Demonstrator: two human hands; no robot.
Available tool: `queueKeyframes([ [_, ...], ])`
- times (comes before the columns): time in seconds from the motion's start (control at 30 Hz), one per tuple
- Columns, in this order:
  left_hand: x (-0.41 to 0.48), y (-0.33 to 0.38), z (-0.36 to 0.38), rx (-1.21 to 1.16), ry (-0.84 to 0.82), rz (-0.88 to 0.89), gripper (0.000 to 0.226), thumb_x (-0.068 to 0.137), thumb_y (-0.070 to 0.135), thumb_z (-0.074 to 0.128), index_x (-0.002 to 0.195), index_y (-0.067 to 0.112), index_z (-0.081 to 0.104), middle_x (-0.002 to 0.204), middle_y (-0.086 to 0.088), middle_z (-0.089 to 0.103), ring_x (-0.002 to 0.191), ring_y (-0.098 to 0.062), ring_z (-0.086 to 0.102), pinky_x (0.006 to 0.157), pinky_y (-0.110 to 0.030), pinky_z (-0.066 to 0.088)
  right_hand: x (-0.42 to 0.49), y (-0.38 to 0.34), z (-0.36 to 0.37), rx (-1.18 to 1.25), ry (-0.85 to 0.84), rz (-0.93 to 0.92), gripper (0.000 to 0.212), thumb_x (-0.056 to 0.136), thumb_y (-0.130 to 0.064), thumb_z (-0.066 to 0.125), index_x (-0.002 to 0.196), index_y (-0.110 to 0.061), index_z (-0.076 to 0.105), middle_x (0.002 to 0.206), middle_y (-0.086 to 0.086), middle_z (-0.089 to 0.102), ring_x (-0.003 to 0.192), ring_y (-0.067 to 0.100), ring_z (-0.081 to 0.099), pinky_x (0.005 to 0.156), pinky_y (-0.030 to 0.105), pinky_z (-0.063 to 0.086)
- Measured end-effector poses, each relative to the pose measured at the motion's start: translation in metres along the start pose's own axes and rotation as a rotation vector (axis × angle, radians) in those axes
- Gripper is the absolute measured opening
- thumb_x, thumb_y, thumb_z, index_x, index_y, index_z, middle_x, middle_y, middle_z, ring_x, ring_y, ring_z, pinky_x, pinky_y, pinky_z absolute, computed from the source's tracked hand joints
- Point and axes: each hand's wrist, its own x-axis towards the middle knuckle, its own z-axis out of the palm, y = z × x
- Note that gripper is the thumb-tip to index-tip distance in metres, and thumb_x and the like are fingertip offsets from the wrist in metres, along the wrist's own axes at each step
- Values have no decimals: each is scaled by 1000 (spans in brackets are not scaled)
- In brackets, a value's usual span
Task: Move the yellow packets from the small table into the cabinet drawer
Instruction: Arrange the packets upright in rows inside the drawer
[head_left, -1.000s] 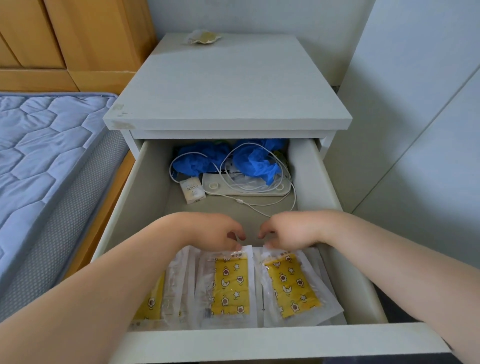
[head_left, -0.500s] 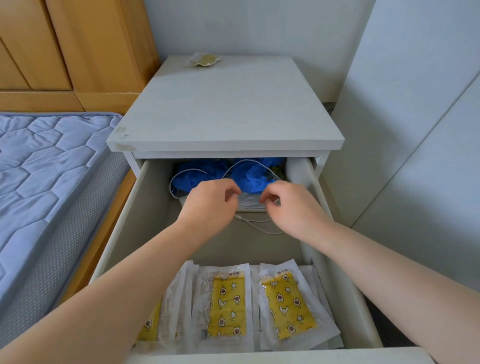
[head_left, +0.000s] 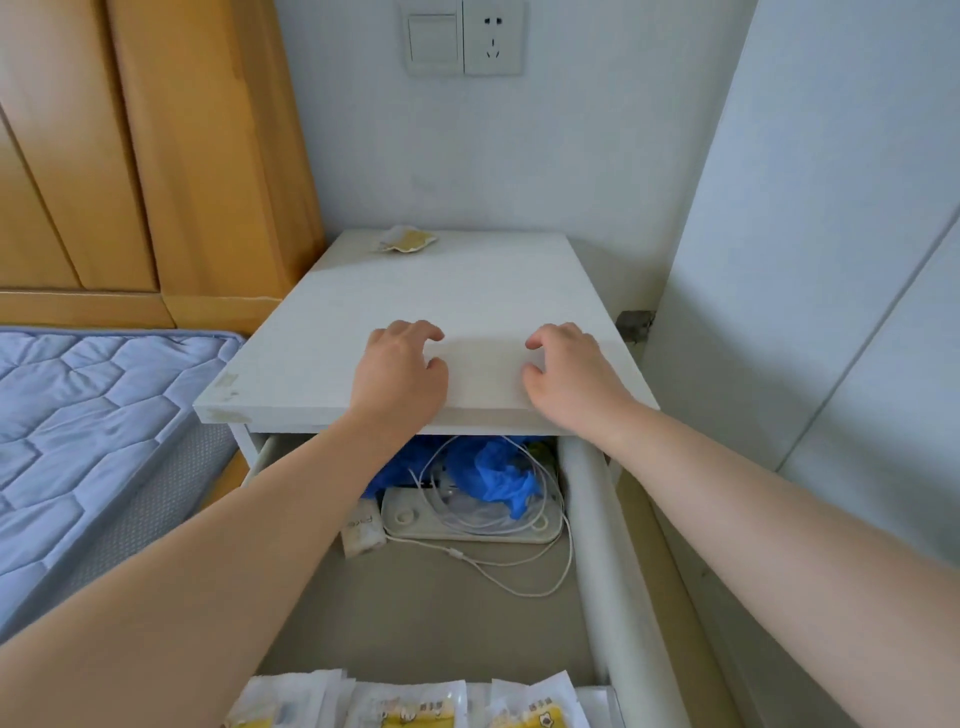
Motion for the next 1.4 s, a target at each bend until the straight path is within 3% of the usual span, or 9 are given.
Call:
queueKeyframes([
  [0.1, 27, -9, -3, 27, -107, -135, 45, 95, 17, 45, 140, 18, 41, 146, -6, 38, 134, -24, 32, 101, -33, 33, 33, -9, 10, -139, -117, 79, 45, 96, -33, 42, 135, -12, 39, 137, 9, 41, 128, 28, 35, 104, 45, 31],
  [0.27, 67, -33, -5, 62, -154, -180, 48, 94, 19, 47, 142, 19, 38, 149, -4, 33, 136, -24, 31, 103, -33, 33, 77, -16, 30, -294, -173, 113, 52, 95, -44, 29, 137, -15, 37, 140, 6, 36, 132, 26, 29, 104, 51, 25],
  [0.5, 130, -54, 24, 390, -214, -126, 54, 97, 36, 31, 149, 23, 22, 156, -2, 23, 143, -22, 18, 112, -41, 21, 121, -17, 48, -322, -147, 117, 51, 94, -40, 22, 137, -15, 36, 141, 7, 36, 133, 26, 27, 105, 49, 24],
  [0.9, 223, -73, 53, 428, -264, -22, 61, 97, 39, 30, 153, 24, 10, 162, 3, -3, 148, -19, -8, 119, -46, 5, 135, -12, 55, -281, -63, 85, 37, 93, -36, 25, 118, -18, 45, 127, 4, 45, 123, 24, 34, 97, 43, 29],
  [0.97, 230, -74, 54, 447, -302, -17, 56, 97, 38, 27, 152, 27, 17, 162, 1, 0, 148, -21, -5, 119, -47, 6, 136, -13, 55, -283, -54, 80, 38, 93, -36, 25, 119, -17, 45, 127, 4, 45, 123, 24, 34, 97, 43, 28],
  [1.07, 231, -71, 54, 436, -348, -1, 52, 98, 34, 25, 149, 27, 24, 159, -2, 18, 146, -22, 13, 115, -45, 16, 136, -13, 55, -287, -48, 85, 40, 94, -37, 26, 123, -17, 45, 129, 5, 44, 124, 24, 34, 98, 44, 28],
  [1.2, 216, -67, 51, 384, -290, -10, 55, 96, 33, 32, 149, 23, 22, 155, -4, 26, 139, -26, 25, 108, -40, 28, 137, -12, 55, -287, -45, 96, 42, 93, -38, 27, 126, -16, 44, 131, 5, 44, 126, 24, 33, 100, 45, 28],
  [1.4, 164, -57, 35, 398, -244, 14, 44, 96, 33, 35, 138, 22, 42, 140, -8, 34, 129, -28, 28, 102, -38, 32, 136, -13, 54, -205, 32, 134, 41, 93, -33, 33, 129, -13, 42, 131, 6, 45, 124, 25, 39, 98, 43, 31],
])
